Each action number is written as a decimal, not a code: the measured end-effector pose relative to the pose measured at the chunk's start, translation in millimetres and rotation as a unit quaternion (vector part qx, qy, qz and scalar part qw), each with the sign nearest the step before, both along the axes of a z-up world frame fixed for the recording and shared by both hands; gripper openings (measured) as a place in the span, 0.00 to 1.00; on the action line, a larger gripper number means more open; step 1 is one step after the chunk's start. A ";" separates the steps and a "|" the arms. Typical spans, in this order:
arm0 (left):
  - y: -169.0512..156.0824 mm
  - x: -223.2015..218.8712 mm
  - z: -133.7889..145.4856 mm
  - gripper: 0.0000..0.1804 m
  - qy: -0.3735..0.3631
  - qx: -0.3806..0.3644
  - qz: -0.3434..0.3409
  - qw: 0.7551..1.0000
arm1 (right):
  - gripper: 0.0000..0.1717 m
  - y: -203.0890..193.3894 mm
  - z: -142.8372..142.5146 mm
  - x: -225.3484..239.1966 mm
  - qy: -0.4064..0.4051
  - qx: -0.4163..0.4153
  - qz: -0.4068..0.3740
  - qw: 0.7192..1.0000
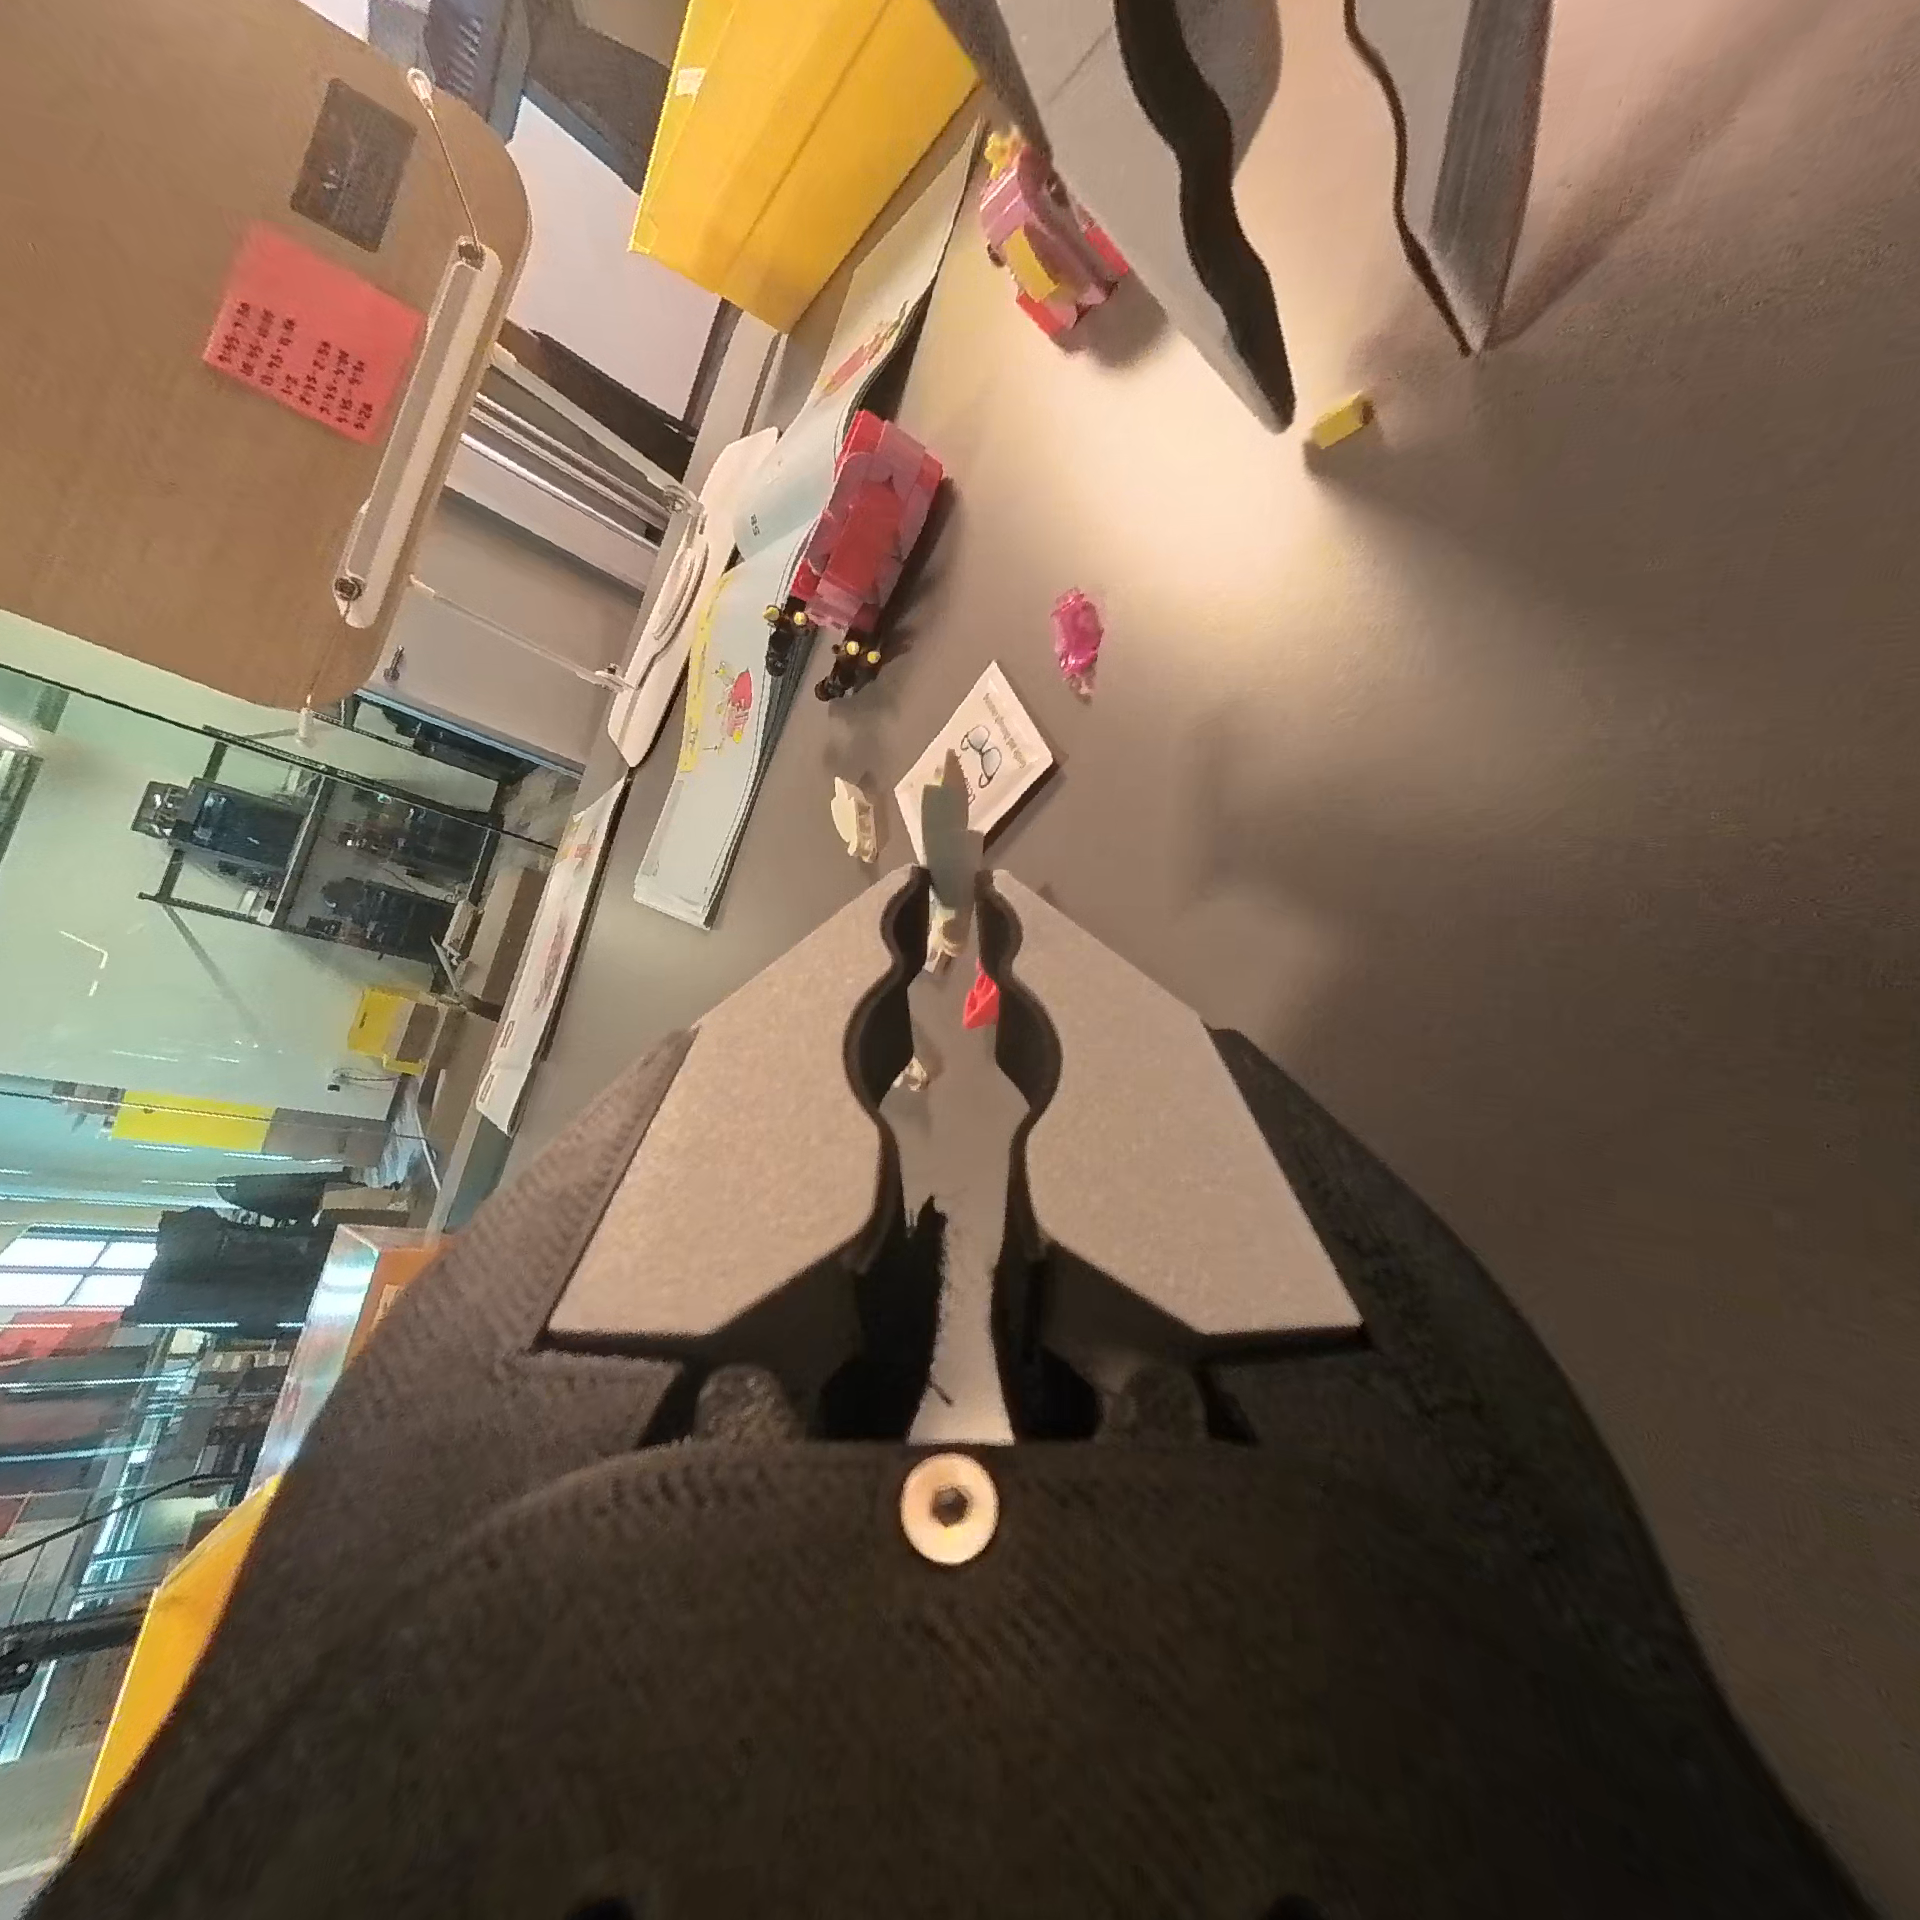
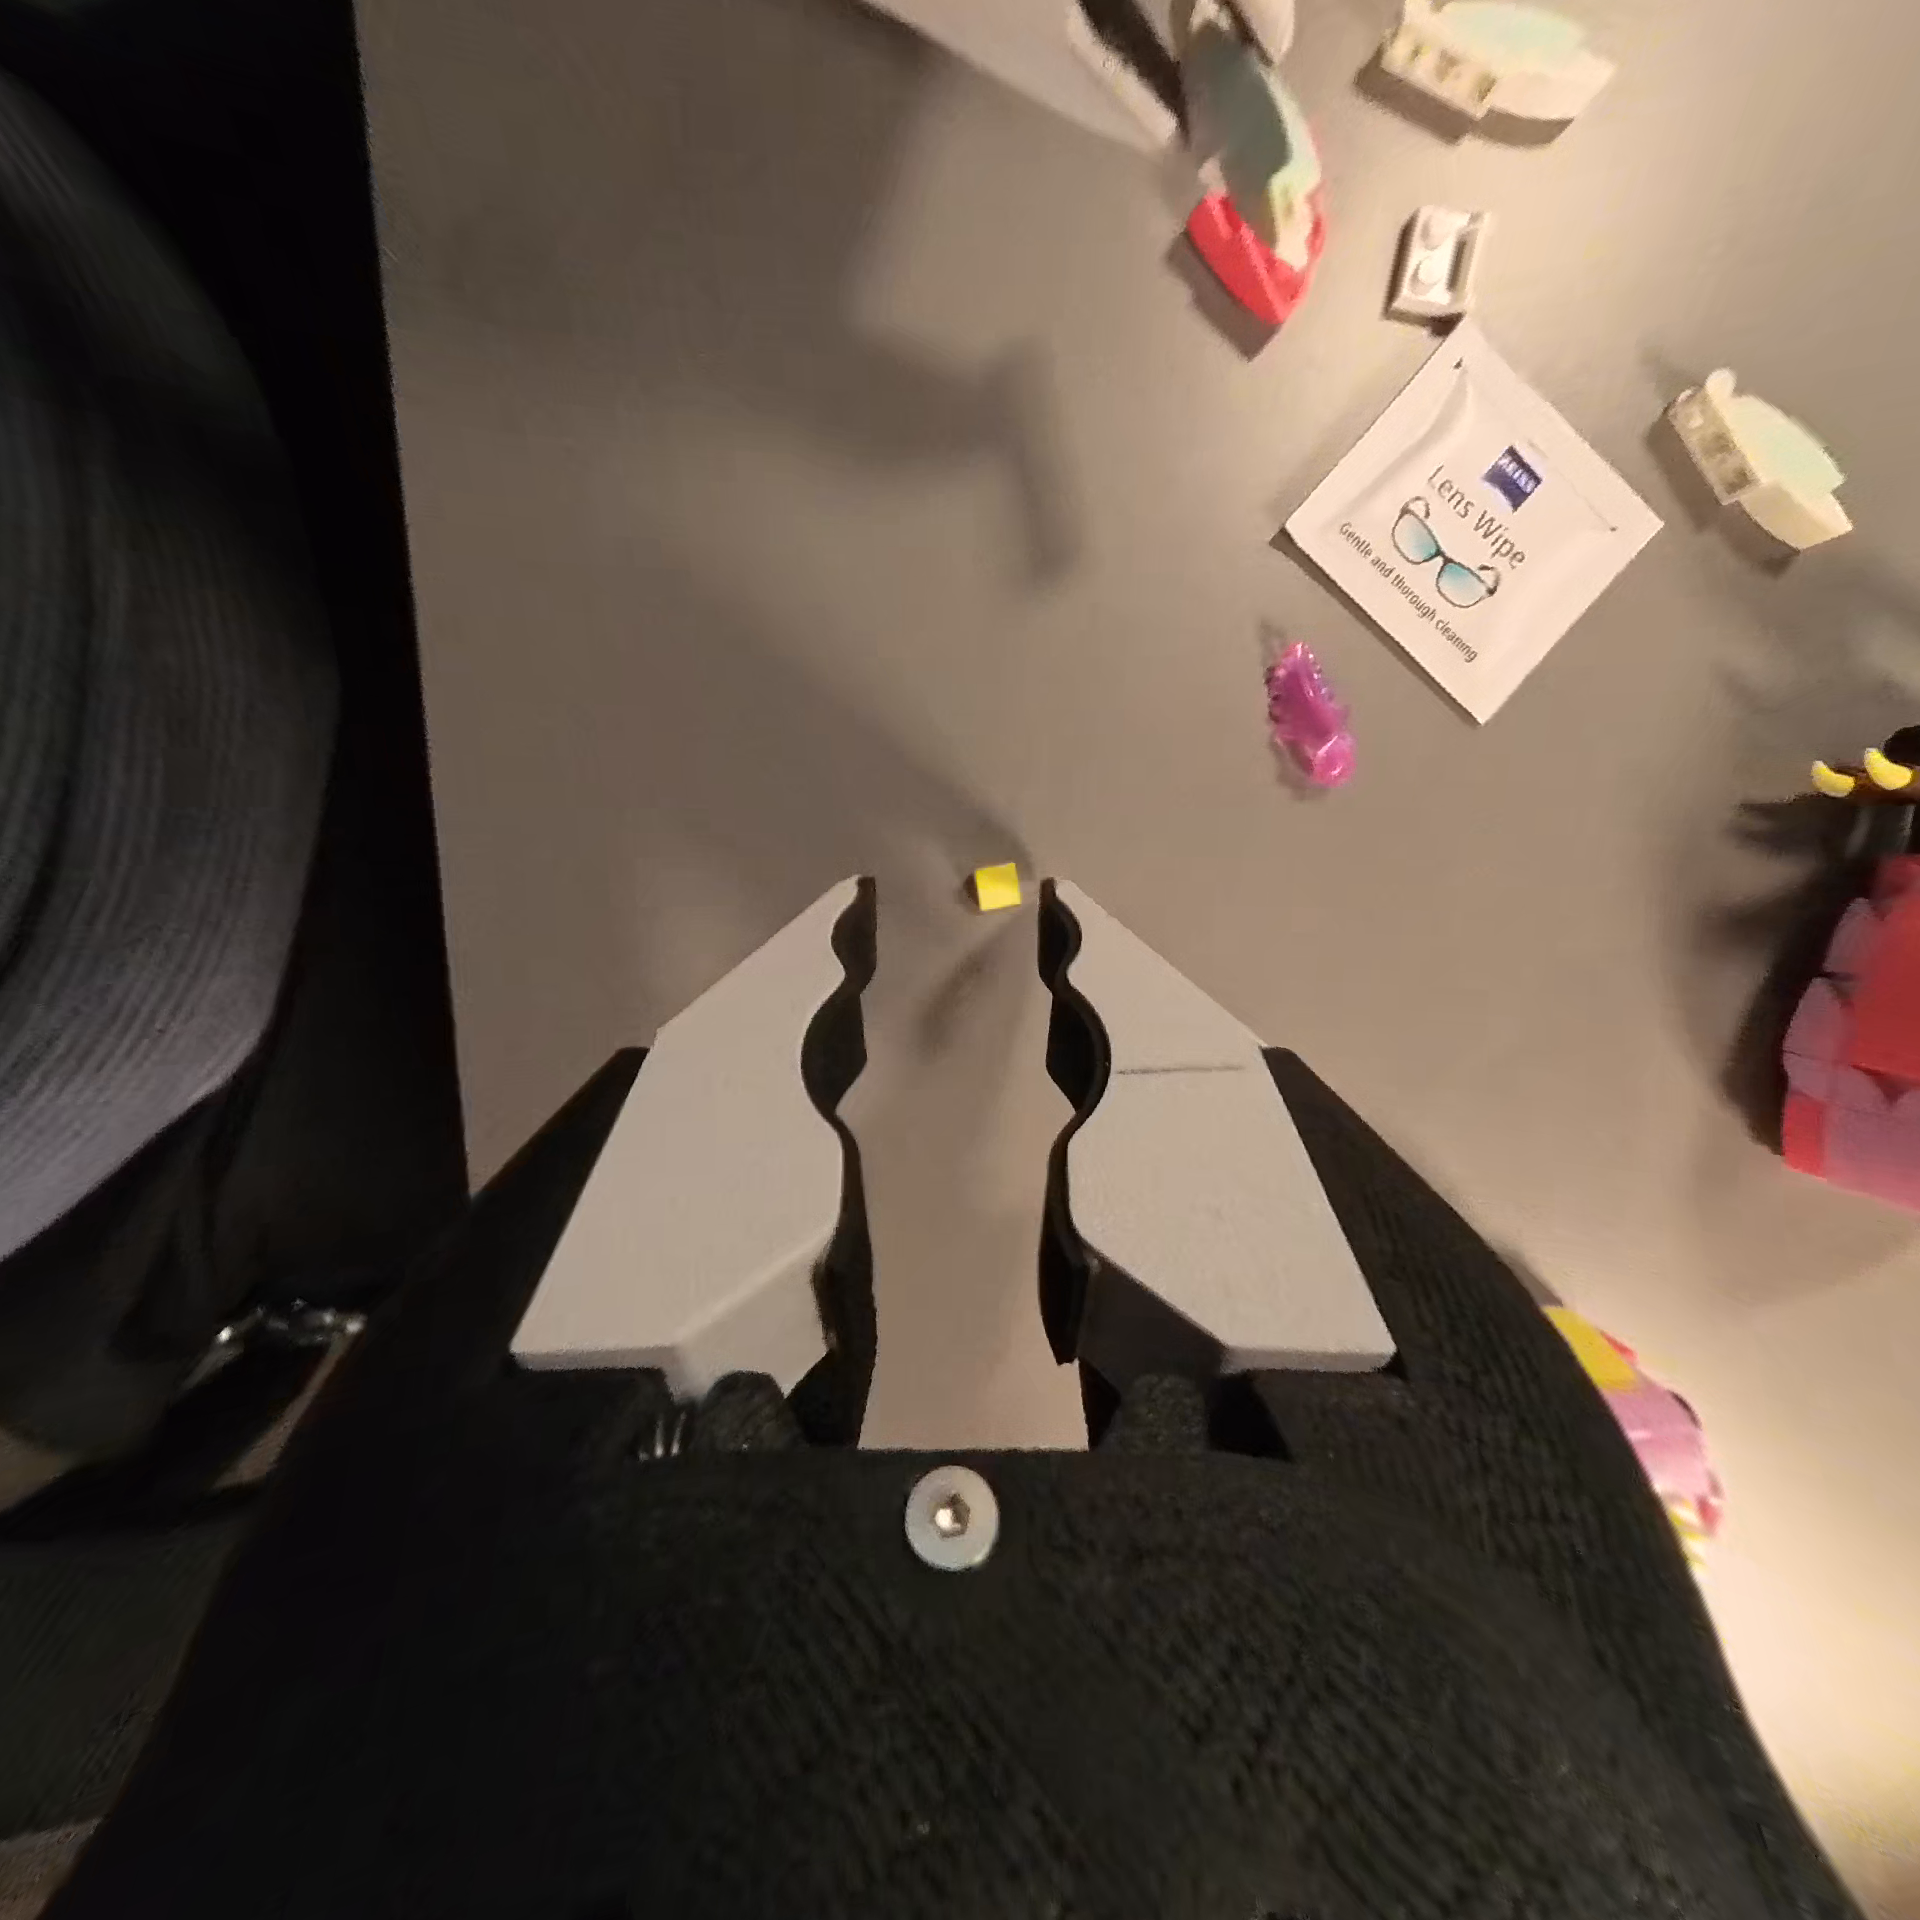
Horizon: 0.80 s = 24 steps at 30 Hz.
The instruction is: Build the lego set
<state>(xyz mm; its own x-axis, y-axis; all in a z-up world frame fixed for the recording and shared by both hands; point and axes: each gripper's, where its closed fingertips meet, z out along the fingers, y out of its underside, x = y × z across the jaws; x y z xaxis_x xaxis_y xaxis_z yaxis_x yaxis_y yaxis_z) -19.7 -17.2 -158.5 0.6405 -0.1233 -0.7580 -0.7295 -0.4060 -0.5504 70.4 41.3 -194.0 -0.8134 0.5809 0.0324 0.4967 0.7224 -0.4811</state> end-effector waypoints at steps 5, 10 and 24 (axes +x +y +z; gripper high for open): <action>0.4 3.5 -1.2 0.04 0.002 -0.004 -0.009 1.000 | 0.18 -1.5 2.6 5.5 -0.011 -0.052 -0.023 0.998; 0.7 4.4 -2.9 0.04 0.005 -0.008 -0.010 1.000 | 0.19 1.2 2.6 1.4 0.013 -0.056 -0.036 0.998; 0.6 2.9 -5.4 0.04 0.002 -0.015 -0.007 1.000 | 0.21 -30.0 5.0 27.7 -0.014 -0.173 -0.021 0.985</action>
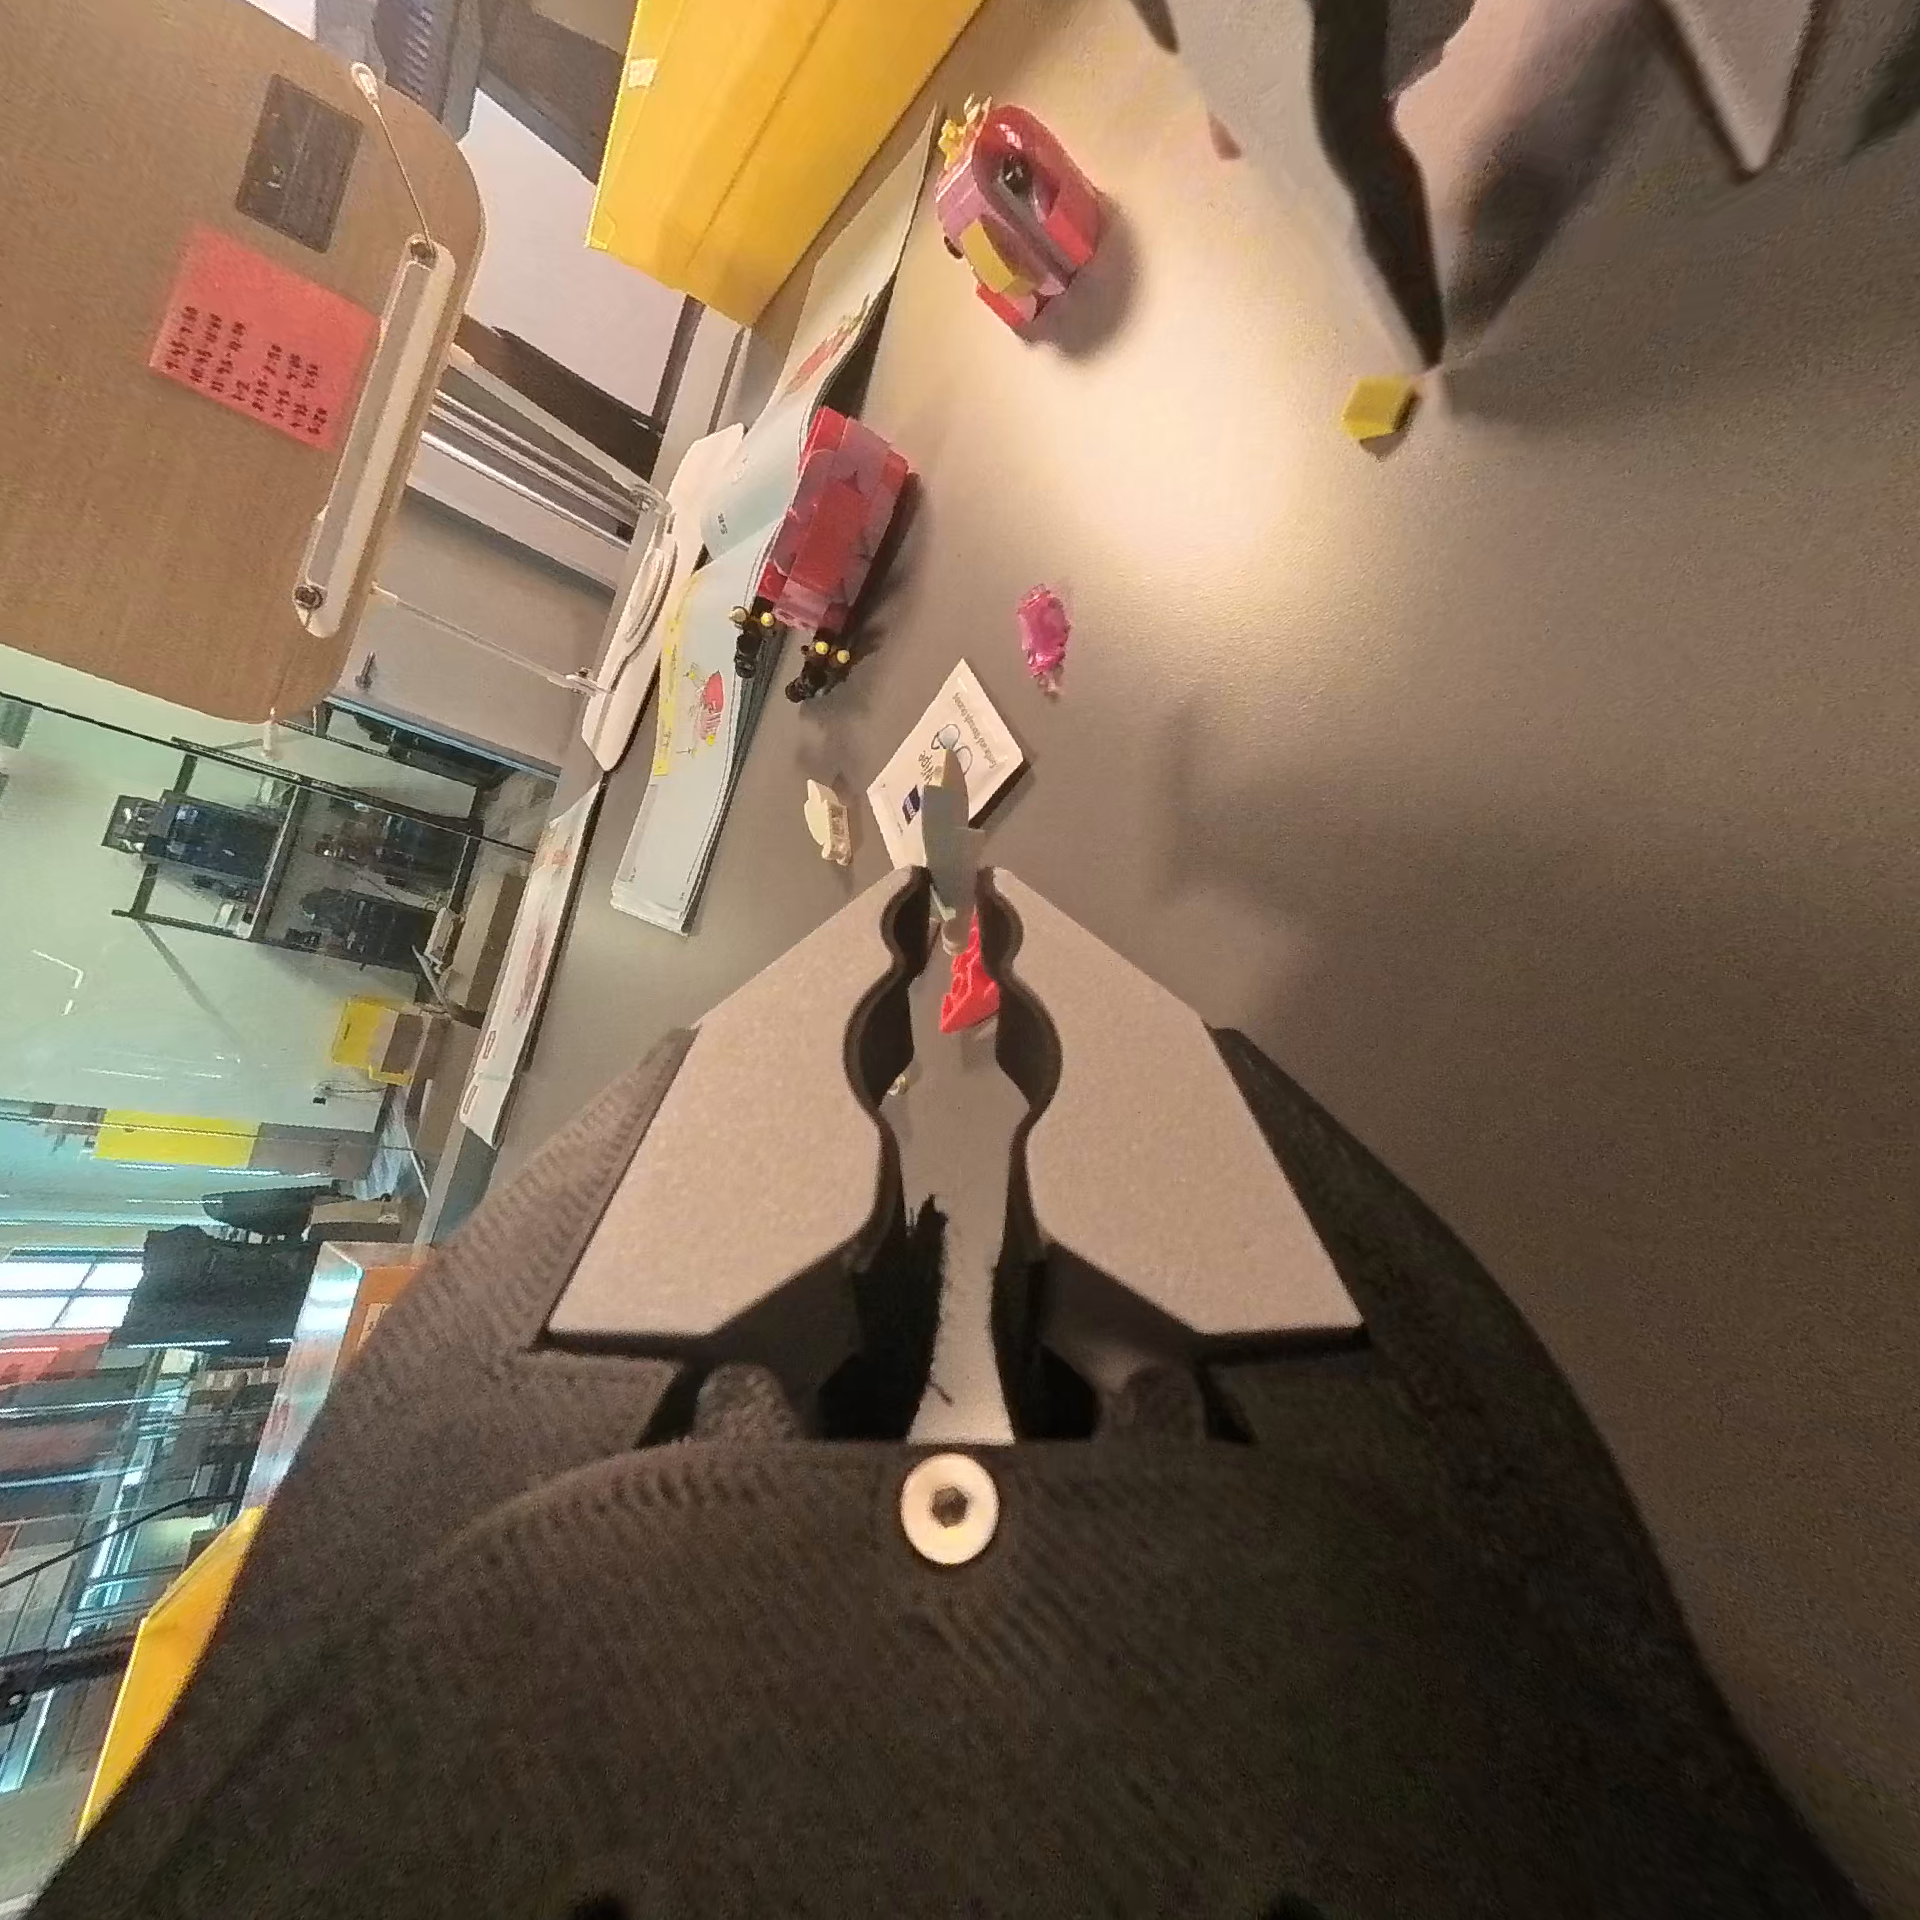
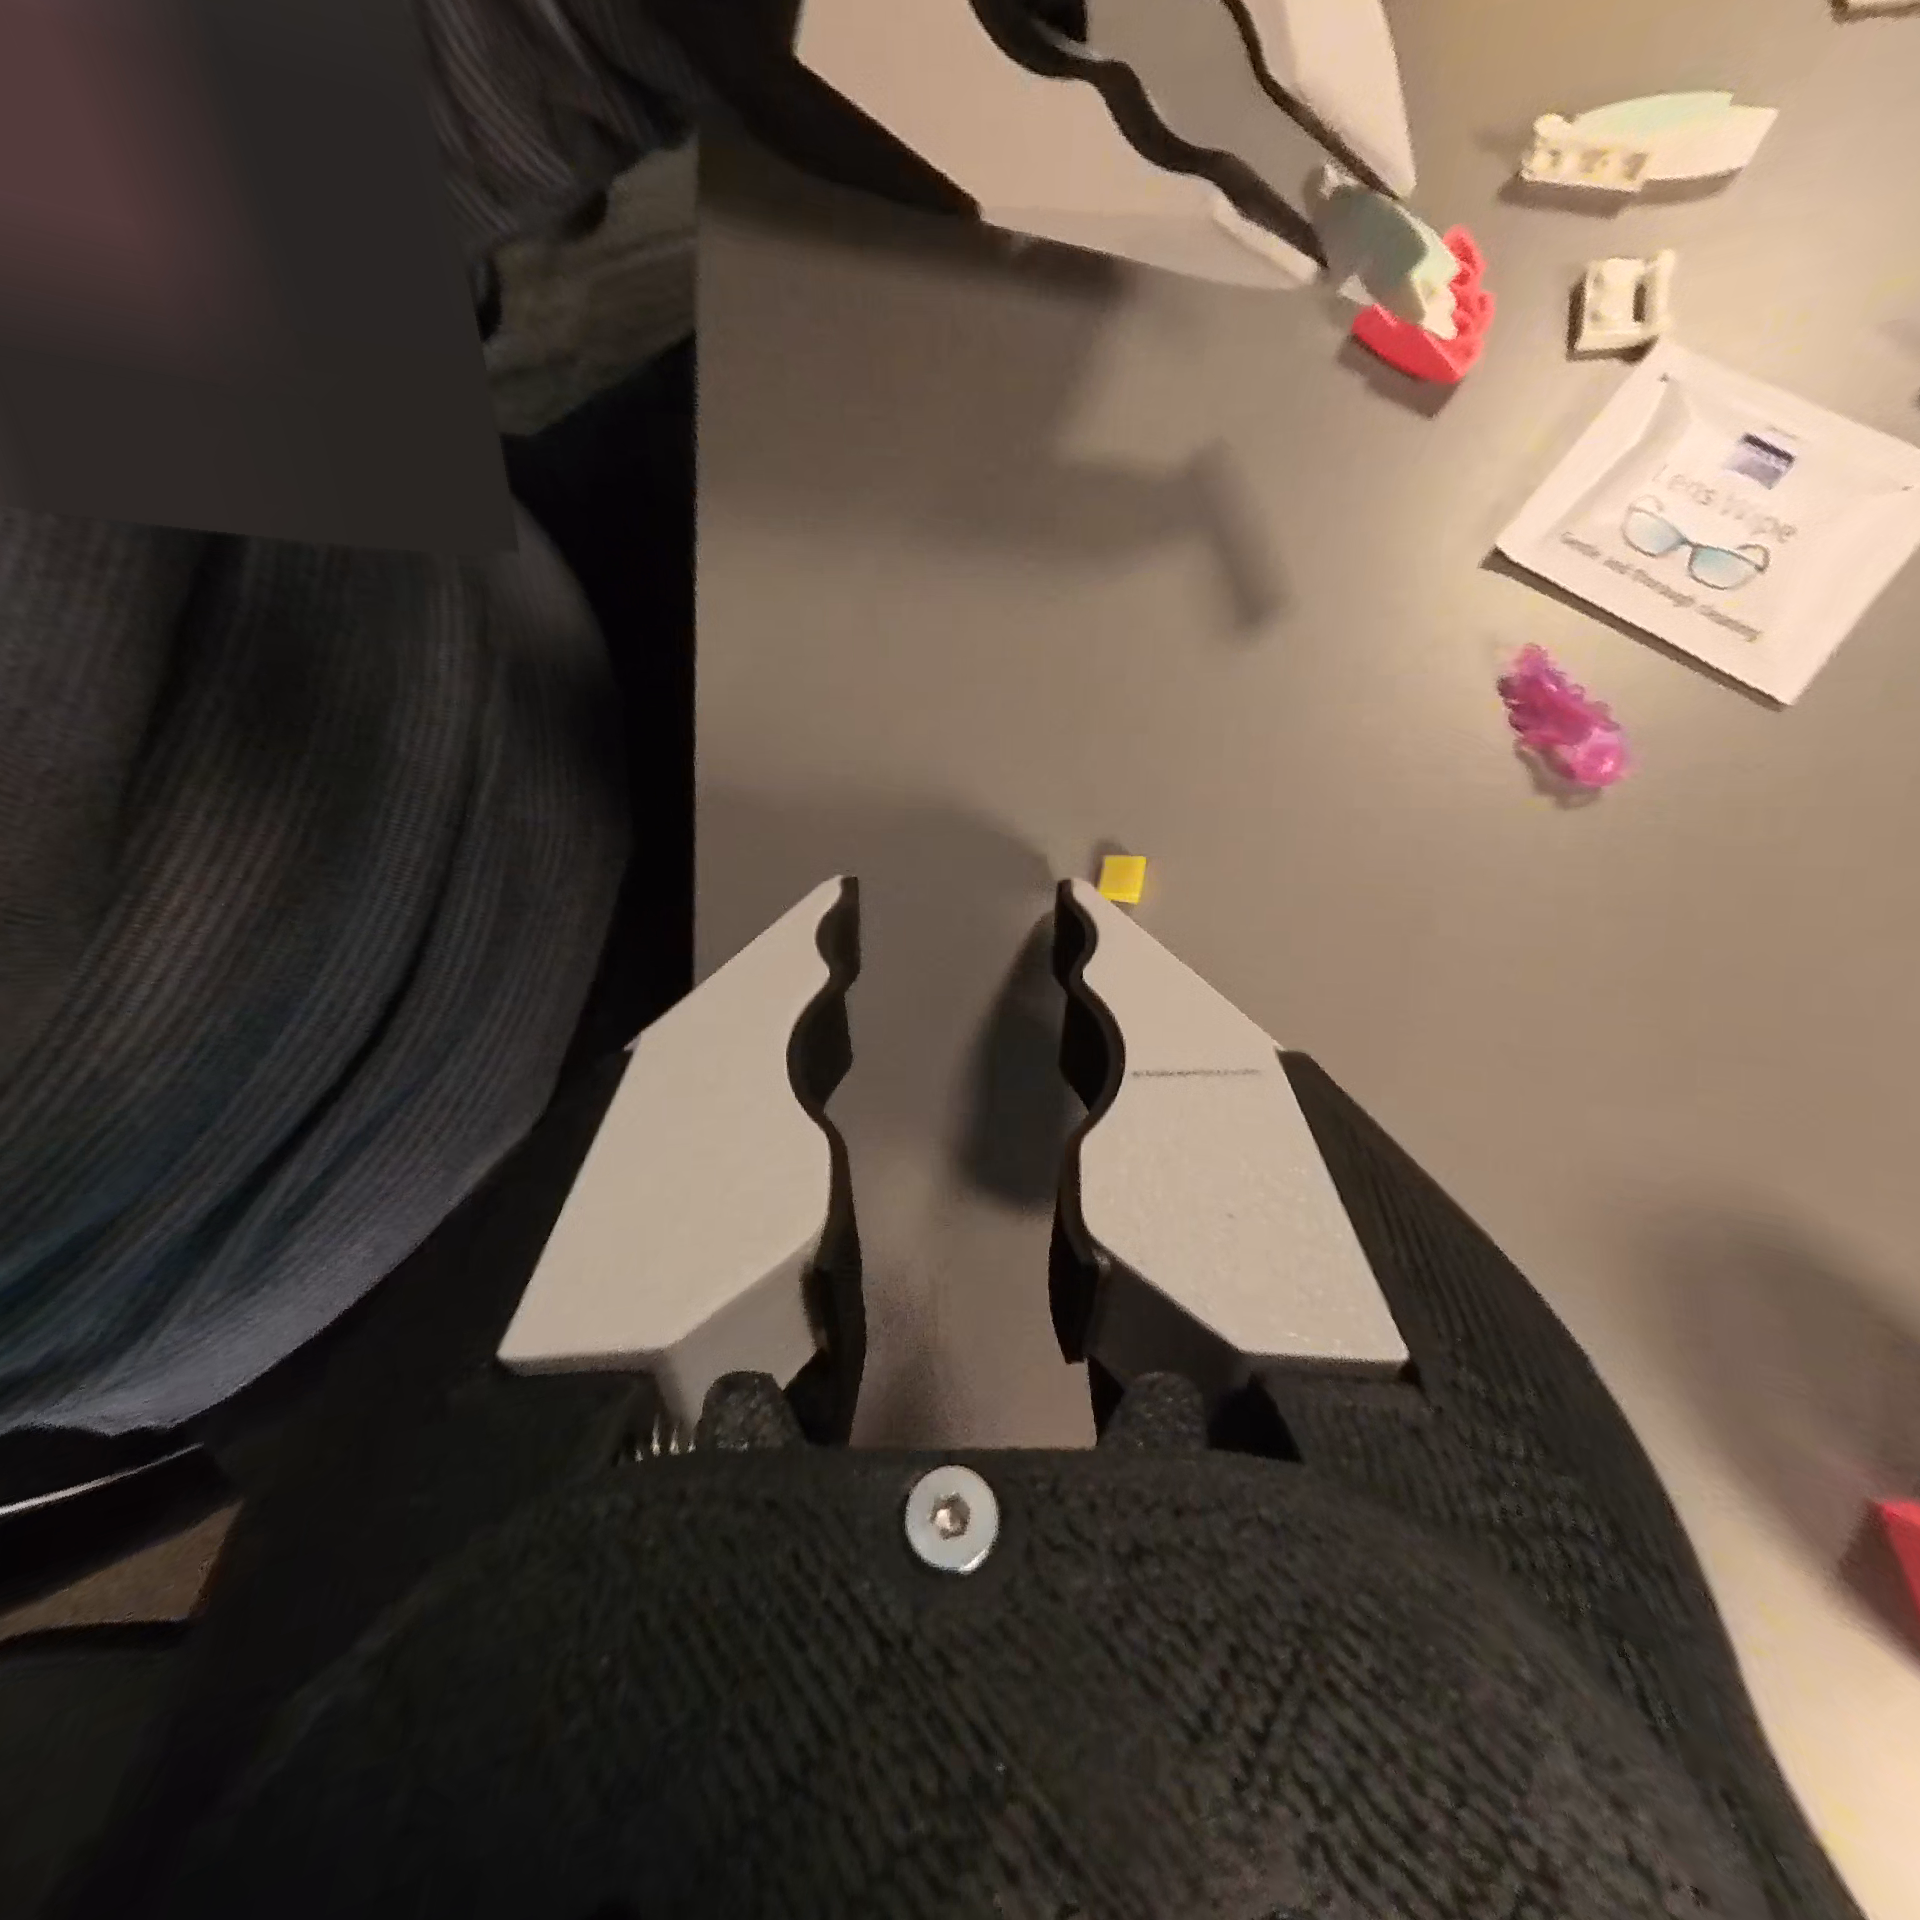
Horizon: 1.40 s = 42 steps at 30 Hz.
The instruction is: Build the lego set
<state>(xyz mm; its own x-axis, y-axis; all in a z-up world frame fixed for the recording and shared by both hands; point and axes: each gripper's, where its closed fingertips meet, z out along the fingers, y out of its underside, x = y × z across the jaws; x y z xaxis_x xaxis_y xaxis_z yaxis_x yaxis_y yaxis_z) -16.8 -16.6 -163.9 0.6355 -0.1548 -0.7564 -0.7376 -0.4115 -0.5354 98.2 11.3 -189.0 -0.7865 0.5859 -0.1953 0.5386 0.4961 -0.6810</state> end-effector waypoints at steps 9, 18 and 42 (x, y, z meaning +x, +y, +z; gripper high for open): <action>0.4 2.2 -4.1 0.04 0.006 -0.010 -0.006 1.000 | 0.20 14.0 0.5 -22.0 0.075 0.045 0.000 0.996; 0.7 2.8 -6.1 0.04 0.006 -0.016 -0.007 1.000 | 0.19 1.3 -4.1 -18.6 0.067 0.028 0.041 0.996; 1.5 5.3 -7.8 0.04 0.017 -0.019 -0.014 1.000 | 0.12 9.7 1.1 -19.4 0.105 0.029 0.065 0.992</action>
